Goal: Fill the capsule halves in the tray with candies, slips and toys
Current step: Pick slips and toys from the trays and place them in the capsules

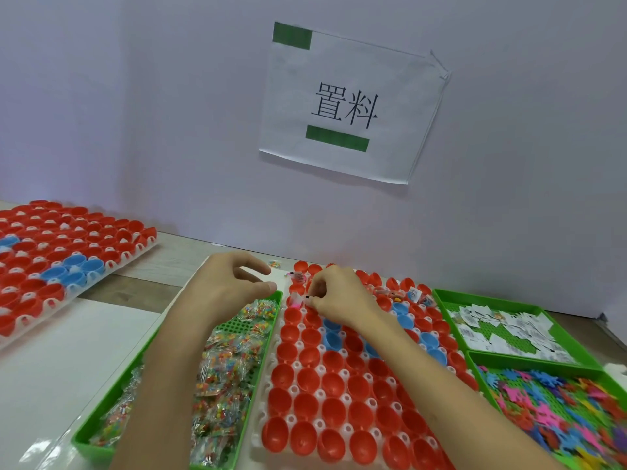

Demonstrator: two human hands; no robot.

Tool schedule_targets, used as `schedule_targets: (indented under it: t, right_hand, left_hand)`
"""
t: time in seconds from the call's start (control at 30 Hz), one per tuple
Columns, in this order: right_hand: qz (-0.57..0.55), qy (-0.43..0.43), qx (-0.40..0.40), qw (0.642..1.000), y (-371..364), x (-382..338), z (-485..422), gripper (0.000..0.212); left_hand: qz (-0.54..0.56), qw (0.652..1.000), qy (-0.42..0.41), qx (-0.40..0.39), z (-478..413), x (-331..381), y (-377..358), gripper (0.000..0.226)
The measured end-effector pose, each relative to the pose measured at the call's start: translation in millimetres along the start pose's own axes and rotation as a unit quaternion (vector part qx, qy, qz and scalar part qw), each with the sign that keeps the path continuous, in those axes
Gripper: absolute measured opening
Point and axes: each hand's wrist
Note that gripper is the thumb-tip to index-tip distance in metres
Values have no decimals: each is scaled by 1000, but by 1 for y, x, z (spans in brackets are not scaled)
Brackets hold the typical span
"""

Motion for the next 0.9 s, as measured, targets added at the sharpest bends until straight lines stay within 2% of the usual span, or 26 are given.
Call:
schedule_targets:
  t: [0.33,0.57,0.77,0.9]
  right_hand:
    - [-29,2,9,1000,-1,7,2,12]
    - [-75,9,29,997,11,16,12,31]
    - [-111,-79,163,977,68,79,27,12]
    - [-65,-206,213,953,97,161,52,13]
  left_hand:
    - [-48,999,19,16,-7,-13,4,17]
    - [-111,990,76,-48,-13,-34,-13,21]
    - [-142,983,99,-53,-18,-42,-26,22]
    - [-157,983,95,-16,-18,-41,-31,16]
Point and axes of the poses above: each hand's wrist, its own z-axis away from the middle knuckle, its own y-axis out of the back of the hand, x = y × z, and after that the axes turned 4 degrees about x, right-handed
